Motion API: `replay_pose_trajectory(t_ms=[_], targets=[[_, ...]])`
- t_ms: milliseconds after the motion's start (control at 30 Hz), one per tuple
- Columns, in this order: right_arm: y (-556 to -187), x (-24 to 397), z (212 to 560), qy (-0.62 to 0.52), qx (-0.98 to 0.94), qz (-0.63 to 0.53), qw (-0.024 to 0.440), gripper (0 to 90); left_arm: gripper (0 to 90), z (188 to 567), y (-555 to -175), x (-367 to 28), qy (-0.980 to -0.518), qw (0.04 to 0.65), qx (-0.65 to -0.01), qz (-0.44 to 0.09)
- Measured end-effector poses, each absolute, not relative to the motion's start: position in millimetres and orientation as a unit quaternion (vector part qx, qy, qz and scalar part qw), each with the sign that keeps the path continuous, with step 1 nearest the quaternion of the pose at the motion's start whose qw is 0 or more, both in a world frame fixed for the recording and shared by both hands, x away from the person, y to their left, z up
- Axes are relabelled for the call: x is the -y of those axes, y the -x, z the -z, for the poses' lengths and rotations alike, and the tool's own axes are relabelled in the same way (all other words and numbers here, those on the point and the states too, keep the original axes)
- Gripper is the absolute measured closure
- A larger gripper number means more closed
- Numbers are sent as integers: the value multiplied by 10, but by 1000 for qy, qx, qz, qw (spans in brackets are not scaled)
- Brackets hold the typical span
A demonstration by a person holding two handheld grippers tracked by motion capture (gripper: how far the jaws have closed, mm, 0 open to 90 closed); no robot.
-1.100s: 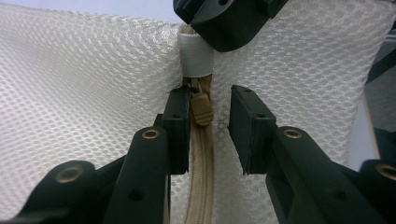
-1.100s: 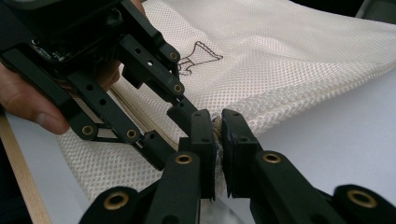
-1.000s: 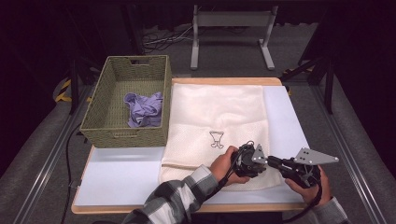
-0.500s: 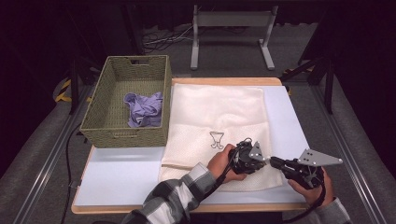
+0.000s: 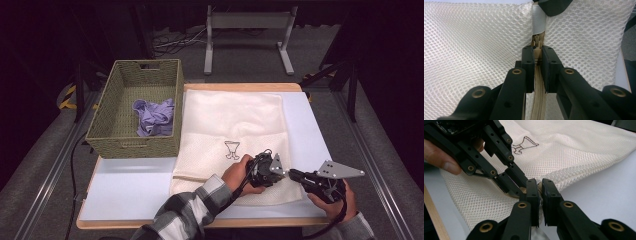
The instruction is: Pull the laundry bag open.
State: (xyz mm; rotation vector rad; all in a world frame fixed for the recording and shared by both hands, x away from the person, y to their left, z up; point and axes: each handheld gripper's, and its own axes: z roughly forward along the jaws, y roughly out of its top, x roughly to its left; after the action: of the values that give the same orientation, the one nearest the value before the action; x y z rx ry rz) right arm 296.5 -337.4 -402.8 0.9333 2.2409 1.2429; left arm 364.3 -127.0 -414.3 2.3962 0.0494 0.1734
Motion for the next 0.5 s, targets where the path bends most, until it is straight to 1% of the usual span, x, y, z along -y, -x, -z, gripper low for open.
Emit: replay_pose_trajectory(t_ms=[400,500], targets=[[-2948,3382,4036,-340,-800,-449,209,853,819,4179,-3645,1240,-930,363,-24,-60],[-2944,3386,4035,-340,-798,-451,211,853,818,4192,-3662,1214,-927,370,-24,-51]])
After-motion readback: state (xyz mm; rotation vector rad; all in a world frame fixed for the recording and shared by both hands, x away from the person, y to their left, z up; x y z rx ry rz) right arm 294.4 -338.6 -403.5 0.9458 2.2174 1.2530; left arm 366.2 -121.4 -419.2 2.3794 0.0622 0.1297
